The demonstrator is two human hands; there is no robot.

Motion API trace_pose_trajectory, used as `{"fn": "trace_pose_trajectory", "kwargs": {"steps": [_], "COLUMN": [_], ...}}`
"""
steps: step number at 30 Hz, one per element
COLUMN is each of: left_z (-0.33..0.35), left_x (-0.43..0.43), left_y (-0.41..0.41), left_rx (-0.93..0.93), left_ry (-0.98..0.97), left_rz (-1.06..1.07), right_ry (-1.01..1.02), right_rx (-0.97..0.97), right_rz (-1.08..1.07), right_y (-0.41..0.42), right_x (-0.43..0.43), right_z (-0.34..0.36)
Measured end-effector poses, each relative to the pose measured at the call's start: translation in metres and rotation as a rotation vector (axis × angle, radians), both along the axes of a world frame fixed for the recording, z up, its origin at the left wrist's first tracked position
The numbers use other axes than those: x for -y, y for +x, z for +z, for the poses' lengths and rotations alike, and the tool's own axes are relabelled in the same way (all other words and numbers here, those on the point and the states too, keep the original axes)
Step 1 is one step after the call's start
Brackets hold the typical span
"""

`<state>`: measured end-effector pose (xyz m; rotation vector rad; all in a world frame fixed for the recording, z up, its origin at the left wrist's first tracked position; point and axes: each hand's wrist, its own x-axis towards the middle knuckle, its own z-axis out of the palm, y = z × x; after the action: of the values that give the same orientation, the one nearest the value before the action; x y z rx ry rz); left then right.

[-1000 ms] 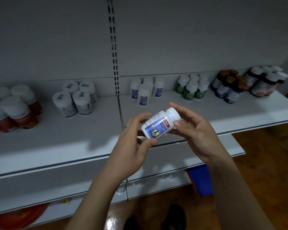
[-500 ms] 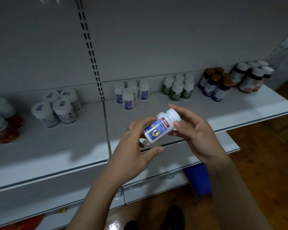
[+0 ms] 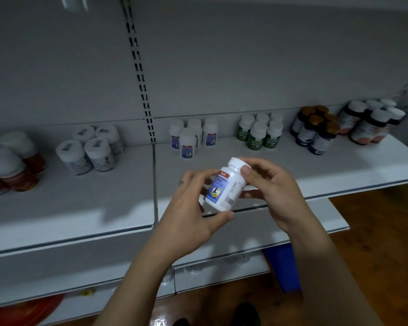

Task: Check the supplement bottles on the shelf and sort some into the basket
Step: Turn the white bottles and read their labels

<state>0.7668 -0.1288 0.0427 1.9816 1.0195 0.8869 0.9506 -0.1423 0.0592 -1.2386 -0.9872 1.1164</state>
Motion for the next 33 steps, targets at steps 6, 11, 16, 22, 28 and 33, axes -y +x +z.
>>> {"fn": "trace_pose_trajectory", "kwargs": {"steps": [6, 11, 16, 22, 28, 33], "left_z": [-0.002, -0.002, -0.001, -0.001, -0.001, -0.004], "left_x": [-0.001, -0.004, -0.006, -0.006, -0.004, -0.001], "left_y": [-0.014, -0.032, -0.049, -0.067, -0.078, -0.081], "left_rx": [0.136, 0.130, 0.179, 0.226, 0.072, 0.003], "left_ry": [-0.136, -0.129, -0.111, -0.173, 0.005, 0.154], "left_rz": [0.004, -0.010, 0.038, 0.036, 0.029, 0.055], "right_ry": [-0.023, 0.031, 0.074, 0.131, 0.131, 0.025], "right_rx": [-0.062, -0.101, -0.117, -0.154, -0.128, -0.031], "right_rz": [0.030, 0.151, 0.217, 0.238, 0.206, 0.007], "right_y": [-0.010, -0.022, -0.038, -0.051, -0.065, -0.082], "right_x": [-0.010, -0.014, -0.016, -0.014, -0.008, -0.002], "right_z": [-0.001, 0.002, 0.000, -0.004, 0.000, 0.009]}}
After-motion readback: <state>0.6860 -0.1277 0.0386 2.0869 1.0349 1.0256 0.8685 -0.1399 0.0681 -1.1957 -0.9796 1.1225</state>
